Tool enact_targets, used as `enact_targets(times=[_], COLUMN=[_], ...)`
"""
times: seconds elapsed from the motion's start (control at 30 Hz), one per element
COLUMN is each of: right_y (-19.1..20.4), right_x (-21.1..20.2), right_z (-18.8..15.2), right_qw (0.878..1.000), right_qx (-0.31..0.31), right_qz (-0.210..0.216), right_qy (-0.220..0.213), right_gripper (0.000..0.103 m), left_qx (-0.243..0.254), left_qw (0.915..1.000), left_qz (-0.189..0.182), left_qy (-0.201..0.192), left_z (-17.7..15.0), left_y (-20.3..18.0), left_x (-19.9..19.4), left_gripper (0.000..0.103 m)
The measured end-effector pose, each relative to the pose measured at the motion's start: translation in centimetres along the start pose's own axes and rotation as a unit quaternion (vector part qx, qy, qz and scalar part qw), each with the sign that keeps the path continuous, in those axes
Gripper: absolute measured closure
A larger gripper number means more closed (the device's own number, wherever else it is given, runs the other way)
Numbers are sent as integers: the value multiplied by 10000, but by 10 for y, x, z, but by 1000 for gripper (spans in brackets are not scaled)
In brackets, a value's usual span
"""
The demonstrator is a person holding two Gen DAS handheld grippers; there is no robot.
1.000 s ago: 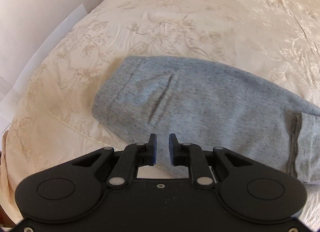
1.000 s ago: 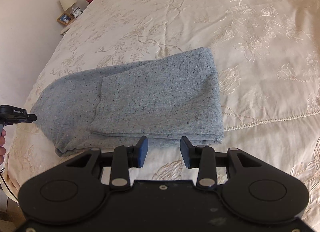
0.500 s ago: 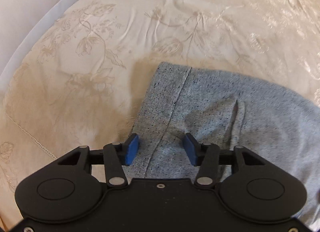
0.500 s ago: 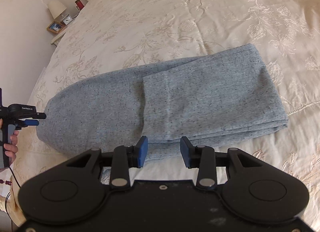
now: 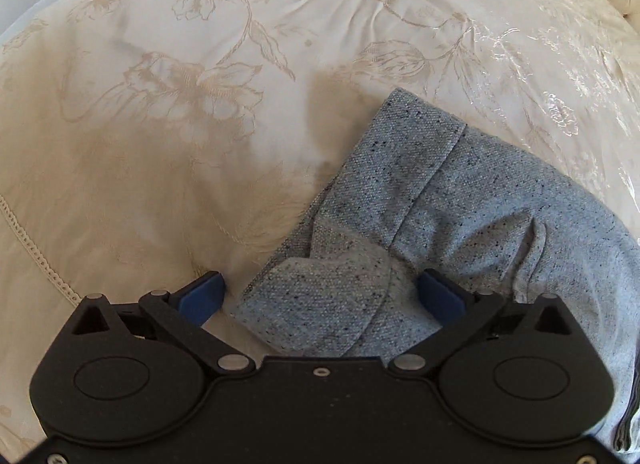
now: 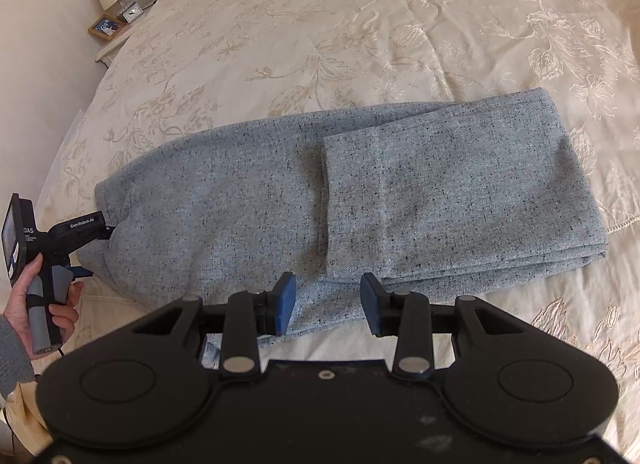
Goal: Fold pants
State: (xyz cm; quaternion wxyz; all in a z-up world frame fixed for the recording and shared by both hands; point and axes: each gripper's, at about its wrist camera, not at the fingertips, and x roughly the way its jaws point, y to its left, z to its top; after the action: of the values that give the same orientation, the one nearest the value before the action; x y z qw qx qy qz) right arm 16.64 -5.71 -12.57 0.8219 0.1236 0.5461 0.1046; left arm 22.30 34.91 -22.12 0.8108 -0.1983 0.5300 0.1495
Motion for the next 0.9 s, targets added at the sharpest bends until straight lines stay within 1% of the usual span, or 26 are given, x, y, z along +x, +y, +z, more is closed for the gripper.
enact_targets(times=[0.03, 0.07, 0.1, 0.13, 0.17, 0.2, 0.23, 0.3, 0.4, 0.47, 0.53, 0.63, 0.77, 0.8, 0.87, 0.9], right_y=[1, 2, 3, 4, 5, 7, 8, 8, 8, 9, 9, 10, 8, 6, 0, -1], right_x=[2, 4, 5, 6, 7, 7, 7, 6, 6, 9, 15, 39, 82, 94, 122, 128], right_z=[0, -1, -1, -2, -2, -3, -3, -2, 8, 19, 33, 54, 74, 77, 80, 80], right_qw=[10000, 10000, 10000, 9999, 9999, 9999, 9999, 9999, 9998, 9991, 9981, 9965, 9967, 9967, 9972, 9968], right_qx=[-2, -5, -5, -4, -6, -16, -33, -66, -172, -334, -455, -626, -596, -602, -628, -693], right_qz=[-5, -9, -17, -24, -29, -31, -33, -49, -87, -148, -175, -235, -262, -311, -399, -376], right_qy=[32, 61, 83, 100, 111, 110, 104, 76, -41, -196, -375, -493, -485, -440, -109, -105], right_gripper=[64, 64, 64, 64, 64, 64, 64, 64, 64, 64, 64, 64, 65, 66, 66, 65], left_qx=[11, -17, -19, 48, 165, 333, 570, 815, 824, 801, 884, 1128, 1240, 1255, 1293, 1329], left_qw=[10000, 10000, 9998, 9993, 9991, 9986, 9973, 9948, 9927, 9916, 9900, 9858, 9828, 9822, 9805, 9790], left_qz=[-39, -82, -178, -337, -311, -208, -160, -22, -133, -247, -272, -246, -187, -162, -140, -143], left_qy=[-4, -27, -91, -161, -237, -343, -438, -610, -871, -981, -1067, -1220, -1354, -1389, -1472, -1538], left_z=[1, 1, 1, 0, -2, -2, -2, -2, 0, 1, 1, -3, -7, -8, -11, -13], left_y=[0, 1, -1, -5, -10, -16, -24, -35, -42, -46, -53, -67, -83, -87, -96, -102], left_x=[-1, -3, -8, -16, -23, -30, -39, -54, -80, -92, -103, -114, -121, -124, -133, -139], left_gripper=[1, 6, 24, 36, 50, 62, 65, 69, 71, 72, 73, 74, 75, 76, 77, 78])
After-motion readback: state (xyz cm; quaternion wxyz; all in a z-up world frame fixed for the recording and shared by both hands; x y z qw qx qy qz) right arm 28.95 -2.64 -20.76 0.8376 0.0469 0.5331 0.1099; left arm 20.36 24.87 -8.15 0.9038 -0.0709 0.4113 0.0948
